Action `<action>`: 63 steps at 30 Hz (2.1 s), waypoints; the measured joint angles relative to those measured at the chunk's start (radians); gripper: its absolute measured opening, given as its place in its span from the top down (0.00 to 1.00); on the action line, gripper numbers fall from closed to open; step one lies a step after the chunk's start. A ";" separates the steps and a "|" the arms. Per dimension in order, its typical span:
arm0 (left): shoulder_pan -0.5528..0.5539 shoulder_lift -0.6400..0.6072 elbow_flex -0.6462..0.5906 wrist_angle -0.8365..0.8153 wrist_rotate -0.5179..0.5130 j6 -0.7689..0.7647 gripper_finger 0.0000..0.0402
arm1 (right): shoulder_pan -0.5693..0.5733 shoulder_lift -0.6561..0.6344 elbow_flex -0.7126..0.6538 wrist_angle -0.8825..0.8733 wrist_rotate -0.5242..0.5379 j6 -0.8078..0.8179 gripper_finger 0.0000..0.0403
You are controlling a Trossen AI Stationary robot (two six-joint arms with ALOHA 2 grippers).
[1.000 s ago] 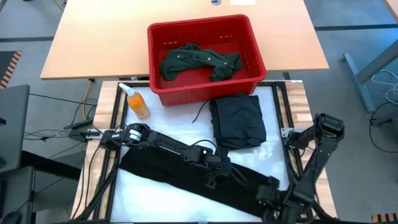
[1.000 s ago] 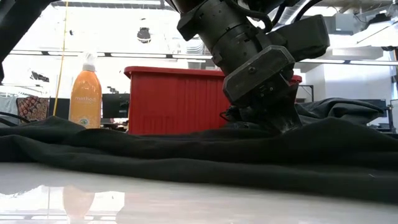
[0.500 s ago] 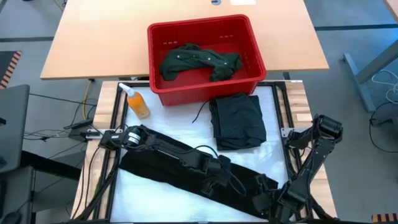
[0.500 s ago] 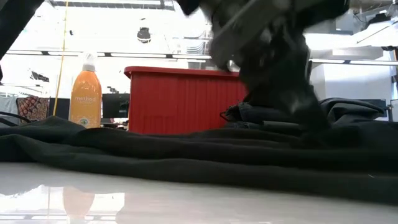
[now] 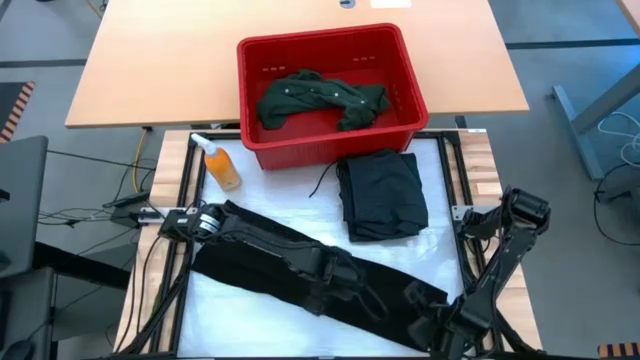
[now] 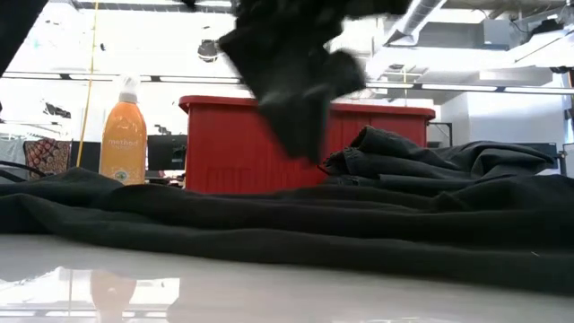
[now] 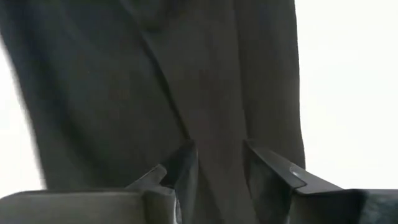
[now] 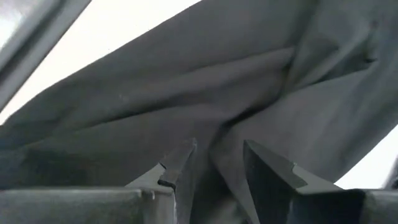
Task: Fold Laundry from Bin
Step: Fold the black shirt
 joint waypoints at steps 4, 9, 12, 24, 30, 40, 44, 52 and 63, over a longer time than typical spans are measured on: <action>-0.020 -0.003 -0.079 -0.020 0.003 -0.052 0.75 | 0.000 0.054 0.000 -0.003 0.007 -0.019 0.61; -0.034 -0.049 -0.189 0.024 0.005 -0.106 0.82 | -0.001 0.097 0.000 -0.009 0.030 -0.011 0.62; -0.040 -0.127 -0.318 0.111 -0.005 -0.154 0.87 | 0.000 0.118 0.000 -0.023 0.033 -0.004 0.64; -0.047 -0.557 -1.039 0.716 -0.062 -0.489 1.00 | -0.015 0.106 -0.001 -0.066 0.022 0.019 0.97; -0.045 -0.604 -1.235 0.875 -0.076 -0.618 1.00 | -0.033 0.013 -0.001 -0.067 -0.007 0.042 0.92; -0.045 -0.602 -1.268 0.929 -0.067 -0.617 1.00 | -0.033 -0.115 0.000 -0.066 -0.143 0.144 0.93; -0.045 -0.601 -1.268 0.927 -0.064 -0.613 1.00 | -0.028 -0.140 0.000 -0.014 -0.218 0.219 0.93; -0.044 -0.599 -1.268 0.928 -0.034 -0.618 1.00 | 0.035 -0.143 0.000 0.141 -0.388 0.357 0.95; -0.045 -0.598 -1.268 0.929 0.009 -0.638 1.00 | 0.068 -0.142 0.000 0.281 -0.352 0.465 0.95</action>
